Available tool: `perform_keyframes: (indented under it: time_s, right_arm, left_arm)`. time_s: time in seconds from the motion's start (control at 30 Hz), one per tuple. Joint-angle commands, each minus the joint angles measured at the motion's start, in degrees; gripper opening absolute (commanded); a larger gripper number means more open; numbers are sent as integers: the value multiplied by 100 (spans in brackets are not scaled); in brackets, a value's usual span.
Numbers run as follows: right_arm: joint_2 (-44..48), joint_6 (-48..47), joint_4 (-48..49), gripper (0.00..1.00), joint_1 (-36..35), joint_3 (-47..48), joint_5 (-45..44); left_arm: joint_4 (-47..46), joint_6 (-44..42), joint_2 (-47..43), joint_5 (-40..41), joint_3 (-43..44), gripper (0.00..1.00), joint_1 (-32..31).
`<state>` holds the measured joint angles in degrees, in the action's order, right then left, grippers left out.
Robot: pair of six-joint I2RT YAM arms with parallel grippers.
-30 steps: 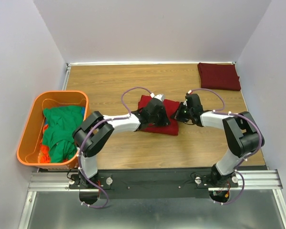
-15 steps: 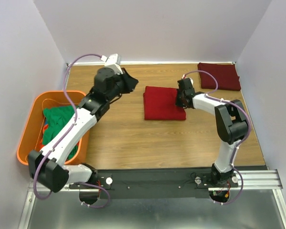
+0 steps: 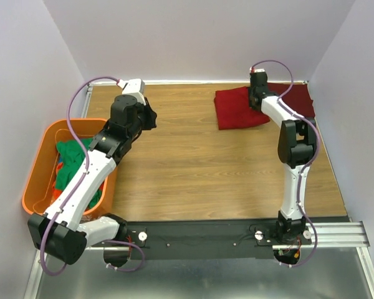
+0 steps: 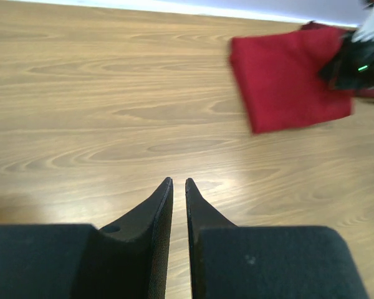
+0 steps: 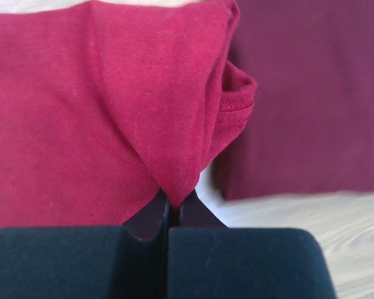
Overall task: Fold and stack the t-shirts
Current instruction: Neatly place the folded tshirt to the corner
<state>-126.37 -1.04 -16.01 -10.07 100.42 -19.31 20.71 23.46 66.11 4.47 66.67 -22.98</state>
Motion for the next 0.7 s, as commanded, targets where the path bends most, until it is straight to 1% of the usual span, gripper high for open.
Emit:
perform_keyframes:
  time_s: [0.0,0.07,0.23,0.4,0.5,0.67]
  right_arm:
    - [-414,-879,-315,1,119,837,-345]
    - [-669,-1099,-394,1,180,1206,-389]
    - [-854,-1451,-482,1,356,1875,-425]
    - [-907,-1794,-605,1,400,2341,-372]
    - [-837,-1952,-789,1,409,2587,-311]
    - [-776,-2172,-1097,1,453,2929,-214]
  left_arm:
    - [250,-219,25,511,-190,21,92]
    - [232,-219,209,555,-295,21,145]
    - [311,-298,578,642,-260,20,268]
    - [162,-465,737,740,-374,20,373]
    - [92,-544,895,696,-532,20,487]
    - [-110,-597,895,590,-708,18,532]
